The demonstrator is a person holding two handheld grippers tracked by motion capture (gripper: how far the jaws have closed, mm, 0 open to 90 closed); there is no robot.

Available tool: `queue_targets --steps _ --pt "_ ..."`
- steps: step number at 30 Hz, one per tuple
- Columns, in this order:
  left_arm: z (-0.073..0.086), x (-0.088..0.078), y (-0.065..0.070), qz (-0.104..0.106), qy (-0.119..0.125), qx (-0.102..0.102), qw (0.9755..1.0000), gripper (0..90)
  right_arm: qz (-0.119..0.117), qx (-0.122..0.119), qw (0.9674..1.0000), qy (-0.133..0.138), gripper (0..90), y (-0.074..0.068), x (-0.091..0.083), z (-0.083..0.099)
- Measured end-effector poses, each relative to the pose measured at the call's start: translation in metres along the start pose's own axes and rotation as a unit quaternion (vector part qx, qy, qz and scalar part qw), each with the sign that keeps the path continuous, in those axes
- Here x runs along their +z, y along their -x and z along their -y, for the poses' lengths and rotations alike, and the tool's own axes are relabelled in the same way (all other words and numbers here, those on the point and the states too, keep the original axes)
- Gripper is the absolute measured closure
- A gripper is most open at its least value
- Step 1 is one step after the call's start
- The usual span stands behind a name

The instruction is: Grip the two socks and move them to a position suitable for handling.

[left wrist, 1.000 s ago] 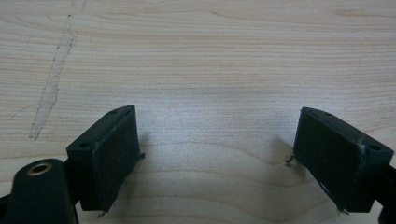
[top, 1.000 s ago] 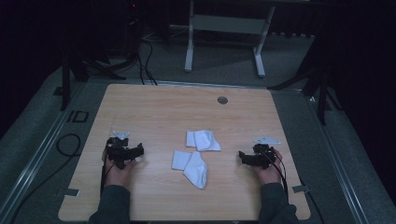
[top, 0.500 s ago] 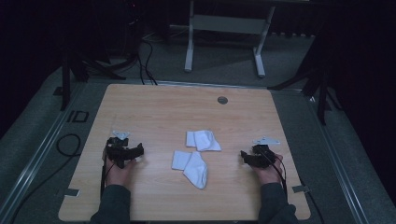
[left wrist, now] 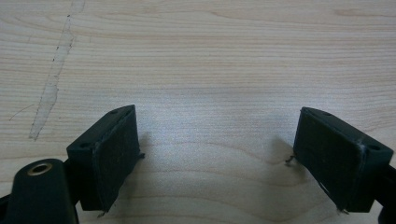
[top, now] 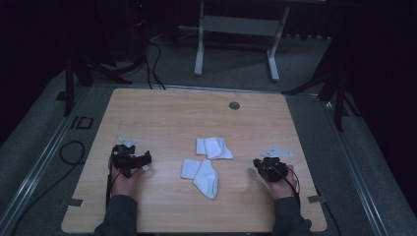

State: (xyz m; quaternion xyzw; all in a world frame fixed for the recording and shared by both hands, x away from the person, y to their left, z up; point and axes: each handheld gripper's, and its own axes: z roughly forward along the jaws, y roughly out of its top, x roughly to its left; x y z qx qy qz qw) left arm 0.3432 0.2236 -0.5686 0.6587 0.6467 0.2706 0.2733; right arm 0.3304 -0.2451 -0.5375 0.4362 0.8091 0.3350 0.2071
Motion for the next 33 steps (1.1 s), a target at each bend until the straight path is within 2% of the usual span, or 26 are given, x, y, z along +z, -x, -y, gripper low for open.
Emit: queue_targets --steps 3,6,8,9,12,13,14,17,18,19,20,21,22,23,24,25,27,30,31,33 --pt "0.000 0.000 0.000 0.000 0.000 0.000 1.0000 14.2 -0.020 -0.016 0.9996 0.010 87.1 -0.012 -0.005 -0.006" --pt "0.000 0.000 0.000 0.000 -0.001 0.000 1.0000 14.2 -0.026 -0.028 0.9992 0.013 87.3 -0.019 -0.007 -0.009" --pt "0.000 0.000 0.000 0.000 -0.001 0.000 1.0000 14.3 -0.035 -0.045 0.9982 0.017 87.6 -0.030 -0.010 -0.013" --pt "0.000 0.000 0.000 0.000 -0.001 0.000 1.0000 14.3 -0.035 -0.045 0.9982 0.017 87.6 -0.030 -0.010 -0.013" --pt "0.000 0.000 0.001 -0.001 -0.001 -0.001 1.0000 14.6 -0.048 -0.057 0.9970 0.020 87.6 -0.042 -0.012 -0.015" --pt "0.000 -0.001 0.001 -0.002 -0.001 -0.002 1.0000 14.7 -0.056 -0.068 0.9959 0.023 87.6 -0.051 -0.013 -0.017" --pt "0.000 -0.001 0.001 -0.003 -0.001 -0.003 1.0000 14.7 -0.056 -0.068 0.9959 0.023 87.6 -0.051 -0.013 -0.017" --pt "0.001 -0.001 0.002 -0.004 -0.001 -0.004 1.0000 15.1 -0.076 -0.082 0.9934 0.024 87.5 -0.065 -0.013 -0.018" --pt "0.001 -0.002 0.002 -0.004 0.001 -0.002 1.0000 16.7 -0.089 -0.091 0.9916 0.024 87.5 -0.074 -0.013 -0.019" --pt "0.002 -0.003 0.002 -0.003 0.002 -0.002 1.0000 16.7 -0.089 -0.091 0.9916 0.024 87.5 -0.074 -0.013 -0.019" --pt "0.004 -0.004 0.002 -0.002 0.005 -0.002 1.0000 19.0 -0.094 -0.097 0.9906 0.022 87.4 -0.079 -0.013 -0.019" --pt "0.005 -0.006 0.002 -0.003 0.008 -0.002 1.0000 25.7 -0.104 -0.107 0.9885 0.022 87.2 -0.089 -0.012 -0.019" --pt "0.005 -0.007 0.002 -0.003 0.009 -0.003 1.0000 25.7 -0.104 -0.107 0.9885 0.022 87.2 -0.089 -0.012 -0.019" --pt "0.005 -0.008 0.002 -0.003 0.008 -0.002 1.0000 30.5 -0.113 -0.117 0.9865 0.019 86.9 -0.098 -0.012 -0.020" --pt "0.005 -0.008 0.002 -0.002 0.009 -0.002 1.0000 31.6 -0.118 -0.122 0.9853 0.018 86.9 -0.103 -0.011 -0.019" --pt "0.006 -0.008 0.002 -0.002 0.009 -0.002 1.0000 31.6 -0.118 -0.122 0.9853 0.018 86.9 -0.103 -0.011 -0.019" --pt "0.006 -0.009 0.002 0.000 0.008 -0.001 1.0000 33.1 -0.126 -0.132 0.9830 0.014 86.7 -0.113 -0.009 -0.018" --pt "0.006 -0.010 0.003 -0.001 0.009 -0.002 1.0000 34.9 -0.139 -0.147 0.9793 0.004 86.0 -0.125 -0.005 -0.015" --pt "0.007 -0.010 0.004 0.000 0.011 -0.001 0.9999 38.6 -0.150 -0.153 0.9767 -0.004 85.7 -0.130 -0.001 -0.012" --pt "0.007 -0.013 0.005 0.003 0.006 0.005 1.0000 41.0 -0.149 -0.156 0.9763 -0.010 85.7 -0.132 0.001 -0.011"
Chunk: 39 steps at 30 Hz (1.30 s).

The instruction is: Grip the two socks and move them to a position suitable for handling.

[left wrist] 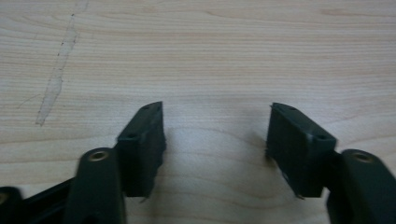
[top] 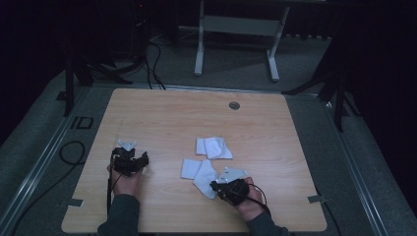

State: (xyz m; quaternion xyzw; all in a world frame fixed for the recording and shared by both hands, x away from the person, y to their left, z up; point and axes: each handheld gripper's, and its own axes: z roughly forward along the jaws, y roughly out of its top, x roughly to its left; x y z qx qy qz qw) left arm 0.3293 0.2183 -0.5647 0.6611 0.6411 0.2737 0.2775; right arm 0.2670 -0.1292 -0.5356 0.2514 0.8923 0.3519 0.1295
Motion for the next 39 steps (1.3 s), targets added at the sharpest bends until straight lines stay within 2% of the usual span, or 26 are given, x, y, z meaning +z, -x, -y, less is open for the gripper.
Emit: queue_targets --steps 1,4,8,12,14,18,21,24,28,29,30,34,36,37,39 --pt "0.000 -0.001 0.001 0.002 -0.002 0.003 1.0000 45.4 0.000 0.006 0.9998 -0.017 85.9 0.001 0.005 0.003" --pt "0.000 -0.003 0.003 0.004 -0.006 0.015 0.9999 49.4 -0.003 0.018 0.9993 -0.031 86.2 0.004 0.011 0.007" --pt "-0.001 -0.005 0.007 0.014 -0.008 0.033 0.9993 53.2 -0.008 0.022 0.9992 -0.033 86.5 0.005 0.013 0.009" --pt "-0.003 -0.012 0.015 0.038 0.000 0.046 0.9982 54.5 -0.013 0.022 0.9992 -0.032 86.6 0.006 0.013 0.009" --pt "-0.004 -0.017 0.020 0.065 0.009 0.042 0.9969 55.5 -0.017 0.019 0.9992 -0.029 86.8 0.007 0.014 0.009" --pt "-0.004 -0.026 0.040 0.106 0.023 0.052 0.9927 58.5 -0.027 0.015 0.9992 -0.025 86.9 0.008 0.017 0.008" --pt "-0.003 -0.028 0.059 0.130 0.022 0.074 0.9884 61.0 -0.032 0.013 0.9991 -0.025 87.0 0.010 0.018 0.007" --pt "-0.002 -0.029 0.077 0.156 0.020 0.096 0.9828 61.8 -0.033 0.012 0.9991 -0.024 87.0 0.010 0.018 0.007" --pt "0.002 -0.031 0.097 0.179 0.021 0.126 0.9755 67.2 -0.035 0.011 0.9991 -0.024 87.1 0.010 0.018 0.007" --pt "0.003 -0.029 0.105 0.186 0.019 0.138 0.9727 68.7 -0.035 0.009 0.9991 -0.023 87.1 0.010 0.018 0.007" --pt "0.003 -0.029 0.105 0.186 0.019 0.138 0.9727 70.1 -0.035 0.009 0.9991 -0.023 87.1 0.010 0.018 0.007" --pt "0.008 -0.025 0.119 0.200 0.008 0.166 0.9657 73.5 -0.034 0.008 0.9991 -0.023 87.1 0.010 0.018 0.007" --pt "0.010 -0.024 0.124 0.207 0.007 0.170 0.9634 76.4 -0.033 0.008 0.9992 -0.022 87.1 0.010 0.019 0.007" --pt "0.011 -0.024 0.125 0.208 0.006 0.176 0.9623 80.9 -0.032 0.007 0.9992 -0.022 87.1 0.010 0.019 0.007" --pt "0.013 -0.021 0.128 0.200 0.001 0.187 0.9619 83.5 -0.032 0.008 0.9992 -0.022 87.1 0.009 0.019 0.007"
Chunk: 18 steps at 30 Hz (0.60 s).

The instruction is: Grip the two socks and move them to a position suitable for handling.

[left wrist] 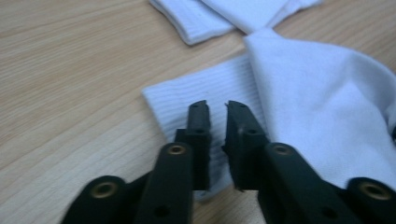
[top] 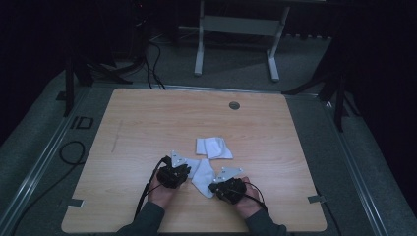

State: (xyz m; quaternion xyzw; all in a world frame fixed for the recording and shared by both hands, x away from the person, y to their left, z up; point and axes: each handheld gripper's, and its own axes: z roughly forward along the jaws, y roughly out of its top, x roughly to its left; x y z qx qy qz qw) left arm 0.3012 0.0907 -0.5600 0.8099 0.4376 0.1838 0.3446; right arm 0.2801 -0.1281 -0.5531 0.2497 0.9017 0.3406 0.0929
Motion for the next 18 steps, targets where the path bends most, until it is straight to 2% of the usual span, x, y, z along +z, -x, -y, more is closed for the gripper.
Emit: queue_targets --steps 2,10,11,12,14,17,18 --pt "0.001 0.001 0.000 -0.001 0.003 0.001 1.0000 87.9 0.003 0.000 1.0000 0.000 85.5 -0.001 0.000 0.000" --pt "0.001 0.001 0.001 -0.005 0.001 0.006 1.0000 88.9 0.004 -0.014 0.9999 0.002 71.2 -0.009 -0.006 -0.003" --pt "0.001 0.001 0.001 -0.005 0.001 0.005 1.0000 88.9 0.009 -0.017 0.9998 0.002 68.9 -0.011 -0.006 -0.003" --pt "0.001 0.001 0.001 -0.005 0.001 0.005 1.0000 88.9 0.030 -0.027 0.9992 0.000 64.0 -0.015 -0.007 -0.004" --pt "0.001 0.001 0.001 -0.006 0.000 0.005 1.0000 88.9 0.039 -0.032 0.9987 -0.002 61.9 -0.016 -0.006 -0.004" --pt "0.001 0.001 0.001 -0.005 0.000 0.004 1.0000 88.9 0.063 -0.032 0.9974 -0.007 57.0 -0.016 -0.004 -0.004" --pt "0.001 0.001 0.001 -0.005 0.000 0.004 1.0000 89.0 0.067 -0.025 0.9973 -0.015 56.6 -0.015 -0.001 -0.002"
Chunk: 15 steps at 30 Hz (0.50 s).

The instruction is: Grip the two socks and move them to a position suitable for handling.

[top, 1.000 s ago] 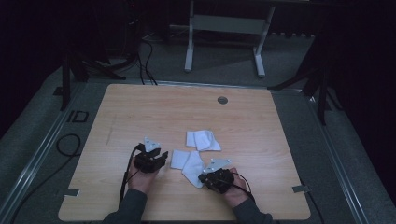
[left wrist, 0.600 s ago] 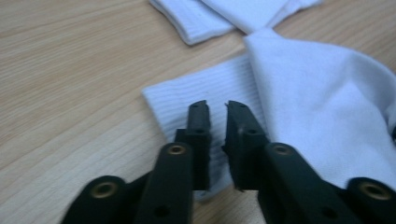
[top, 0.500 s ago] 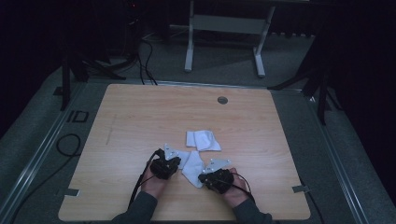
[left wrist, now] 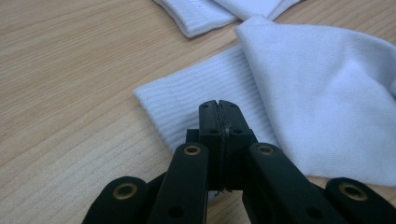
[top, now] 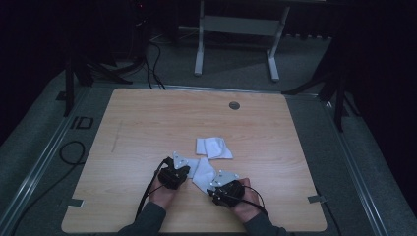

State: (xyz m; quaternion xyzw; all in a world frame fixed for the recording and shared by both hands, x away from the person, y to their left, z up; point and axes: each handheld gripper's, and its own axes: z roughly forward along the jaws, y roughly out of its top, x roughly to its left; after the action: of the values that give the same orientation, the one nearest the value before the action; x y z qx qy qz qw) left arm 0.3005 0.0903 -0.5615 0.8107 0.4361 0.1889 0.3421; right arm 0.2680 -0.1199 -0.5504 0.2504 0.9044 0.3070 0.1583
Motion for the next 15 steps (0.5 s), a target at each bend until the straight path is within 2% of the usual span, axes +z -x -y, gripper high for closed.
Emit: queue_targets --steps 2,3,5,8,12,15 --pt "0.000 0.000 0.000 0.000 0.000 0.000 1.0000 88.9 -0.013 0.017 0.9998 0.001 63.1 0.004 0.002 0.002" --pt "0.000 0.000 0.000 0.000 0.000 0.000 1.0000 88.9 -0.013 0.017 0.9998 0.001 63.1 0.004 0.002 0.002" --pt "0.000 0.000 0.000 -0.001 0.001 0.000 1.0000 88.9 -0.031 0.029 0.9991 0.001 71.0 0.007 0.002 0.002" --pt "0.000 0.000 0.001 -0.002 0.001 0.001 1.0000 89.0 -0.033 0.035 0.9989 0.000 81.4 0.009 0.001 0.003" --pt "0.000 0.000 0.001 -0.002 0.001 0.002 1.0000 89.0 -0.028 0.032 0.9991 0.007 84.5 0.009 -0.005 0.002" --pt "0.000 0.000 0.001 -0.002 0.000 0.004 1.0000 89.1 -0.022 0.037 0.9988 0.022 84.9 0.014 -0.016 -0.001"
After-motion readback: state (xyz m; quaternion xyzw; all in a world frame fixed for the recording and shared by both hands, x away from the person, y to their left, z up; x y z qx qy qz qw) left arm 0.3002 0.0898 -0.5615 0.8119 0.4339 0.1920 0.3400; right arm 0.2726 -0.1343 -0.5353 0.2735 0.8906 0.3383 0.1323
